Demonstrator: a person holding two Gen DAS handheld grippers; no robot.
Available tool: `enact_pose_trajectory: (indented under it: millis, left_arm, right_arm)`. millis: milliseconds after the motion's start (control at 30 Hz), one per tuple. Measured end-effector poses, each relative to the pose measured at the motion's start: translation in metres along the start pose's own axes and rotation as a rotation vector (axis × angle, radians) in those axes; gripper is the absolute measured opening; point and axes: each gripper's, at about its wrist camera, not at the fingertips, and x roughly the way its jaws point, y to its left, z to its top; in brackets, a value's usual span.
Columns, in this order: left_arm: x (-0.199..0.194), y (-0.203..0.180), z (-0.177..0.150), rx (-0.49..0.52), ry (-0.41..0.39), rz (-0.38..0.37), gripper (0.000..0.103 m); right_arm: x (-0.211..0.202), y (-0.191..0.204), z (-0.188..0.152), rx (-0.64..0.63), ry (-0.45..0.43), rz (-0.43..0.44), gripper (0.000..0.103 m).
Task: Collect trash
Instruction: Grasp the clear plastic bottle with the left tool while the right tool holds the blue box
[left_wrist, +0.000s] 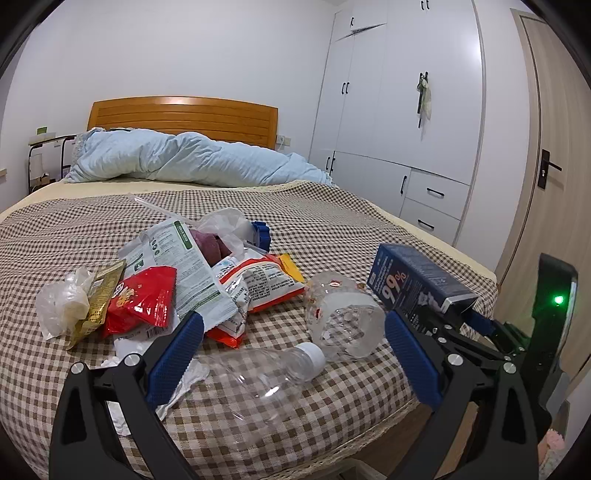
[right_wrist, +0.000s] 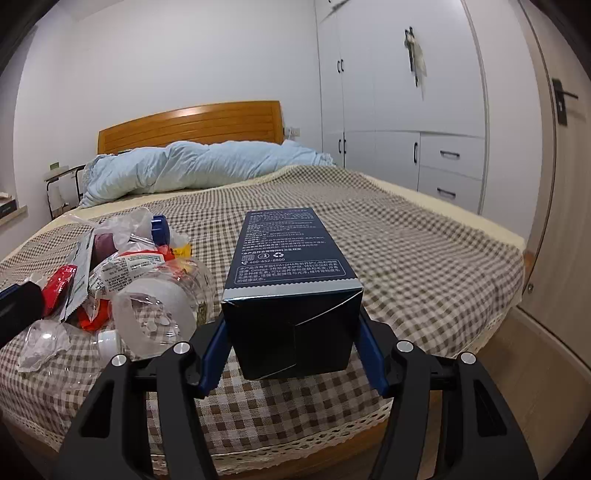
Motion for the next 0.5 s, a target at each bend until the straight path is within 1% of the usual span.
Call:
enact_pose_trajectory:
  millis: [200, 333, 500]
  left_arm:
    - [0.004, -0.005, -0.002, 0.009, 0.01, 0.0, 0.095]
    - [0.006, -0.007, -0.004, 0.021, 0.015, 0.008, 0.095]
    - [0.007, -0.002, -0.002, 0.0, 0.024, 0.004, 0.095]
  right_arm:
    - [-0.009, -0.001, 0.003, -0.027, -0.039, -0.016, 0.059]
    - [-0.005, -0.005, 0.002, -0.019, -0.026, -0.013, 0.059]
    - [-0.003, -0.01, 0.001, 0.014, -0.005, 0.002, 0.059]
